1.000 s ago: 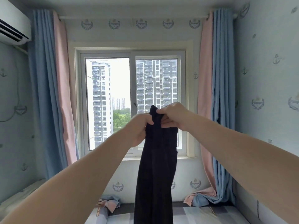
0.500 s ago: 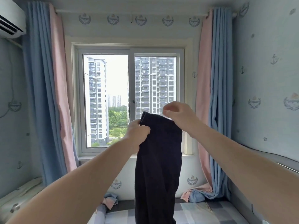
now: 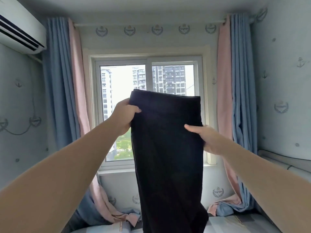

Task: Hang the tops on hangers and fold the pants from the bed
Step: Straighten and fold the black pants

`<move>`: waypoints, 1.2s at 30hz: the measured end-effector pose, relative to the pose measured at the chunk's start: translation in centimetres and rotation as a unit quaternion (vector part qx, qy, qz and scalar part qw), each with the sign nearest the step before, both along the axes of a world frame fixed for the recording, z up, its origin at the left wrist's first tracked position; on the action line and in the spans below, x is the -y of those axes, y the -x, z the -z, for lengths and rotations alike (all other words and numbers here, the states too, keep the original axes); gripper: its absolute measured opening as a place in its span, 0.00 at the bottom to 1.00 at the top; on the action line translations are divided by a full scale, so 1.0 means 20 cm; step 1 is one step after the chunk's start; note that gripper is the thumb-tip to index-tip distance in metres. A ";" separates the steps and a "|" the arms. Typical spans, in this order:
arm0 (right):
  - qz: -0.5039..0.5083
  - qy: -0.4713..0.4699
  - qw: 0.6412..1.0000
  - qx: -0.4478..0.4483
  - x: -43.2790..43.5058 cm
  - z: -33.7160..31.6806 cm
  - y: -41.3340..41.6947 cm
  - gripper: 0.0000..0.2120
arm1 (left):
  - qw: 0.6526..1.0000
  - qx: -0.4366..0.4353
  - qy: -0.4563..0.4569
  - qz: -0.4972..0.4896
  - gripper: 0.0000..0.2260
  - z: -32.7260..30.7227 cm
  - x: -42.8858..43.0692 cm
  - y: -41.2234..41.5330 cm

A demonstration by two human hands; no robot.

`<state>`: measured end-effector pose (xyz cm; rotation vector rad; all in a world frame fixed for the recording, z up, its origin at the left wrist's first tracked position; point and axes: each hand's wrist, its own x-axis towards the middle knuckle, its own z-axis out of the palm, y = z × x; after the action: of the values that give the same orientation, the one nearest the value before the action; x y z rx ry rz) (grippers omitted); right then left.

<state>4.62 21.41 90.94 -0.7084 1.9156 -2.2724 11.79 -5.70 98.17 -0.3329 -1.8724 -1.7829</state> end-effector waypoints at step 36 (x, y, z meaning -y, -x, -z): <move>0.173 0.005 0.976 -0.135 0.65 -0.26 -1.68 0.07 | 0.967 -0.023 0.036 -0.251 0.22 0.11 0.61 -1.50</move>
<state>38.28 8.47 96.07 -0.7733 2.3139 -2.4936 41.72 -17.90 95.94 0.0749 -1.7897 -1.3544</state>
